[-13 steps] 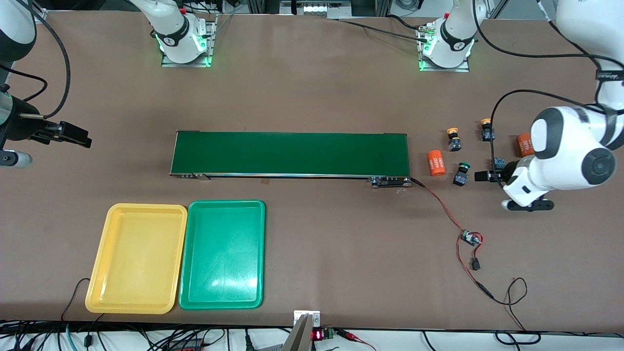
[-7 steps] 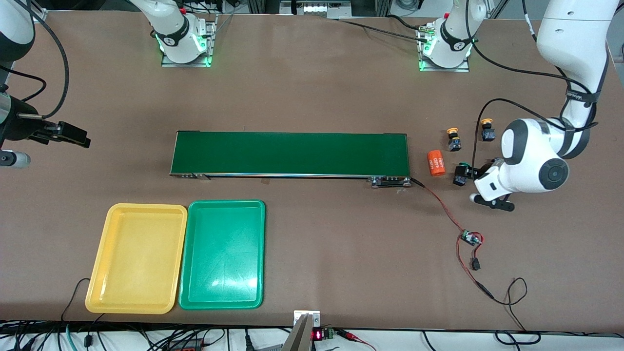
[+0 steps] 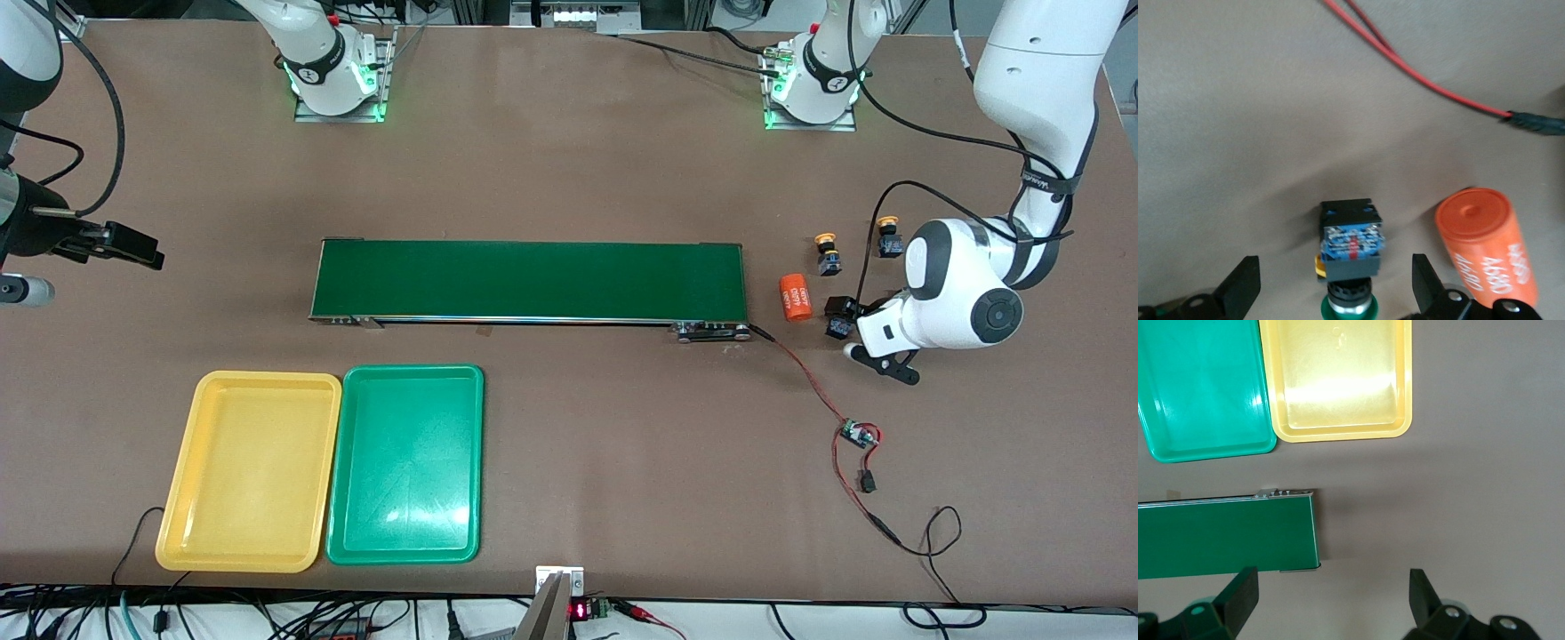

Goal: Sort buttons by color to trays
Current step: 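Reach the left gripper down and grasp a green-cap push button, then carry the button to the belt end and release it with the left gripper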

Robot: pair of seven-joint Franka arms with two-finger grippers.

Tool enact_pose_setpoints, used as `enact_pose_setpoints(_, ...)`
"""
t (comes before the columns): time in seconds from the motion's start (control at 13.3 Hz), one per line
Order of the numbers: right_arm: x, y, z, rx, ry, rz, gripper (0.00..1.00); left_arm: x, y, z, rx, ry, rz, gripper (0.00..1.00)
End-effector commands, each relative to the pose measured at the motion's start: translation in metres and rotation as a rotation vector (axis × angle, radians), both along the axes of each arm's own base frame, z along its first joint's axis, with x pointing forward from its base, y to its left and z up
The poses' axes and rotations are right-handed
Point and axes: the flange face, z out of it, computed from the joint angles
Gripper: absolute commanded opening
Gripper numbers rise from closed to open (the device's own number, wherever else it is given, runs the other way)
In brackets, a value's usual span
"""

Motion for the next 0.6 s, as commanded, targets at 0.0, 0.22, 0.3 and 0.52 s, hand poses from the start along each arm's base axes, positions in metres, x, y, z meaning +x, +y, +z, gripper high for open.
enact_pose_setpoints(0.0,0.0027,-0.0031,0.0039,0.000,-0.003,-0.004,1.00,-0.0078,-0.0027,-0.0077,0.007,0.000,-0.041,1.00)
enact_pose_setpoints(0.22,0.0027,-0.0023,0.0039,0.000,-0.003,-0.002,1.00,-0.0099,-0.0039,-0.0149,0.002,0.010,-0.045,1.00)
enact_pose_setpoints(0.3,0.0027,-0.0031,0.0039,0.000,-0.003,-0.004,1.00,-0.0100,-0.0039,-0.0157,0.002,0.010,-0.046,0.93)
enact_pose_setpoints(0.52,0.0027,-0.0031,0.0039,0.000,-0.003,-0.004,1.00,-0.0082,-0.0029,-0.0121,0.002,0.003,-0.044,0.37)
